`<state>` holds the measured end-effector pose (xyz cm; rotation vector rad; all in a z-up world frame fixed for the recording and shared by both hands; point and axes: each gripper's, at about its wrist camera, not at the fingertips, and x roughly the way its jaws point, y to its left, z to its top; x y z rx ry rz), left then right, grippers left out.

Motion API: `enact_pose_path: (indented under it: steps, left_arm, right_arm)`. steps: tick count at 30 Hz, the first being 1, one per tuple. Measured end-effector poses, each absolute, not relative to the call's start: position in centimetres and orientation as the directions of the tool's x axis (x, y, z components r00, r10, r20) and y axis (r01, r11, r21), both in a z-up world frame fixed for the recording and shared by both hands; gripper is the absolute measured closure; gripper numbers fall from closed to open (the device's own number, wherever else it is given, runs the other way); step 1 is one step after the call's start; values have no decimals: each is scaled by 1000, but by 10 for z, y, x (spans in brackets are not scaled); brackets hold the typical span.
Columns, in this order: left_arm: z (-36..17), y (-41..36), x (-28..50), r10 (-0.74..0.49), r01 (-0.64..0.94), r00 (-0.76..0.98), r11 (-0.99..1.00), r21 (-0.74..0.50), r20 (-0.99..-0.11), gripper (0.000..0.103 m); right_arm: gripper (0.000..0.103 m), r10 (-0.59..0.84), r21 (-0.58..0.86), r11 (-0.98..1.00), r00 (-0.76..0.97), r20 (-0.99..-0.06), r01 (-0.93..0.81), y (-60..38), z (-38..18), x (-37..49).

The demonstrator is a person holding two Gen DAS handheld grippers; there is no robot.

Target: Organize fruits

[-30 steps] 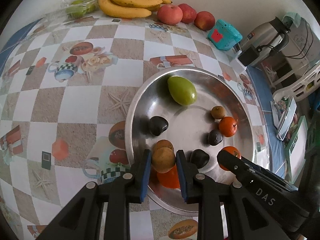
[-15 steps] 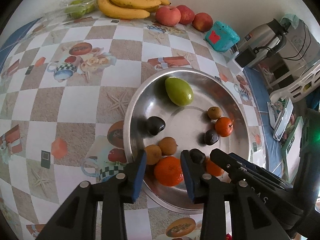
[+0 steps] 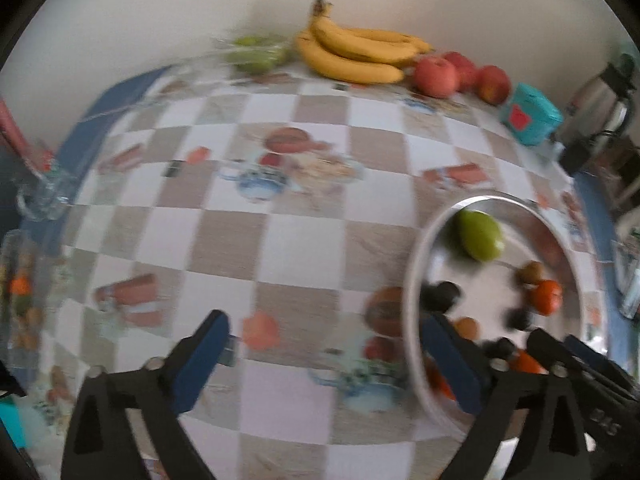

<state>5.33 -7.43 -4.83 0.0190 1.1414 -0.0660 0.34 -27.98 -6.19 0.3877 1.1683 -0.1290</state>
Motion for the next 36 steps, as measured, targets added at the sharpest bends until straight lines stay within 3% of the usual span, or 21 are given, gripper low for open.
enact_pose_path:
  steps: [3,5,6,10,15,25,36]
  left_arm:
    - [-48,-67,55,7,55,430,998,34,-903,0]
    - [-50,-63,57,32,51,434,997,60,-900,0]
    - [-50,-61,57,41,49,436,996,69,-899,0]
    - [-47,-55,57,59,25,450,997,79,-891,0]
    - [-37,-51,49,195,-33,502,978,207,-842,0]
    - [-29,-35,30,102,-31,470,995,99,-877,0]
    - [-7,-28,7,141,-29,509,989,147,-849,0]
  right_arm:
    - [23,101,227,935,407,-908,273,-275,-60,4]
    - [8,104,228,940,421,-901,256,-272,-58,4]
    - [7,102,226,942,431,-897,247,-270,-56,3]
    - [7,99,224,949,461,-882,224,-265,-50,3]
    - [7,138,267,942,486,-863,206,-261,-43,0]
    - [7,172,296,937,495,-852,185,-250,-33,-13]
    - [7,102,229,956,526,-845,183,-244,-12,-34]
